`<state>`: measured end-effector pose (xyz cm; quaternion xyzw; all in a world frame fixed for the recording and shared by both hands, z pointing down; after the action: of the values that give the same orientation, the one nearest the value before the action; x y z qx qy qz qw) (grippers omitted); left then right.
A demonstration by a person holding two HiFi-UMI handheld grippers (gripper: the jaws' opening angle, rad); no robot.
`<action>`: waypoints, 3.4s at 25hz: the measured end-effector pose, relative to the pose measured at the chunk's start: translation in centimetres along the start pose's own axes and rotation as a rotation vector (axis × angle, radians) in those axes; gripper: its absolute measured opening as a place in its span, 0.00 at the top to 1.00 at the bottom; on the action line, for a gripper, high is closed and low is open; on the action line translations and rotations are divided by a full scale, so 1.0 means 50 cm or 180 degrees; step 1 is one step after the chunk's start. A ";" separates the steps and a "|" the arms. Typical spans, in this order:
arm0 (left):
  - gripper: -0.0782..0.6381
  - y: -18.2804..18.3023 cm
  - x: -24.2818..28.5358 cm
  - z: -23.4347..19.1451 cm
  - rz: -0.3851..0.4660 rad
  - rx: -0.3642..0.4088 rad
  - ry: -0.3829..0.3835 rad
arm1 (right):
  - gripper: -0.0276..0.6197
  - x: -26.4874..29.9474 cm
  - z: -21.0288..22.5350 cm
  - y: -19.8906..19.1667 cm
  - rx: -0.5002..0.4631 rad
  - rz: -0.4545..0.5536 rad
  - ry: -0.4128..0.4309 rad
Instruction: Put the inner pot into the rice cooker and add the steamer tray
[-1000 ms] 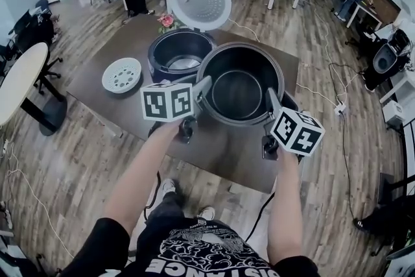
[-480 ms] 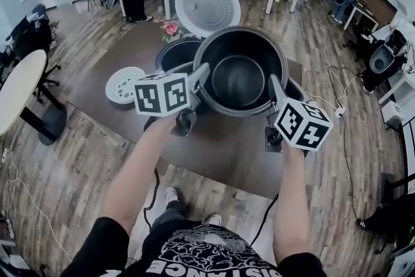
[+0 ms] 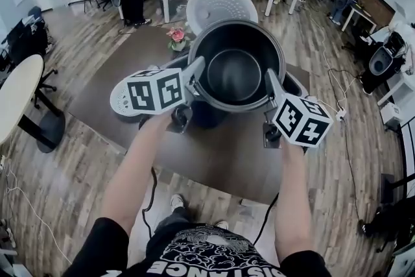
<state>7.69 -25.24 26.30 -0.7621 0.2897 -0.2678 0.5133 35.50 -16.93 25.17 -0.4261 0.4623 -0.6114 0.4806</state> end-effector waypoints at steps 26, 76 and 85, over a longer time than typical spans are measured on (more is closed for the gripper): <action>0.74 0.014 0.087 -0.289 -0.0431 -0.0150 -0.0145 | 0.75 0.237 -0.102 -0.120 0.0471 -0.0454 -0.0337; 0.70 -0.115 0.169 -0.332 -0.0998 0.0133 -0.0105 | 0.72 0.275 -0.047 -0.246 0.0392 -0.0935 -0.0680; 0.67 -0.114 0.166 -0.335 -0.0985 0.0256 -0.0082 | 0.68 0.272 -0.053 -0.245 0.0051 -0.0988 -0.0788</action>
<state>2.54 -39.94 38.09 -0.7798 0.1513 -0.3453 0.4997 28.17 -28.51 37.59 -0.5604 0.3235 -0.6247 0.4371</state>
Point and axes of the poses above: the fingertips, and each gripper's own axes: x forward along the fingers, z to its right, y out of its top, the point moved 10 cm from there along -x, backward along the fingers, and after that the axes turned 2 degrees about x, right-handed, at the moved point
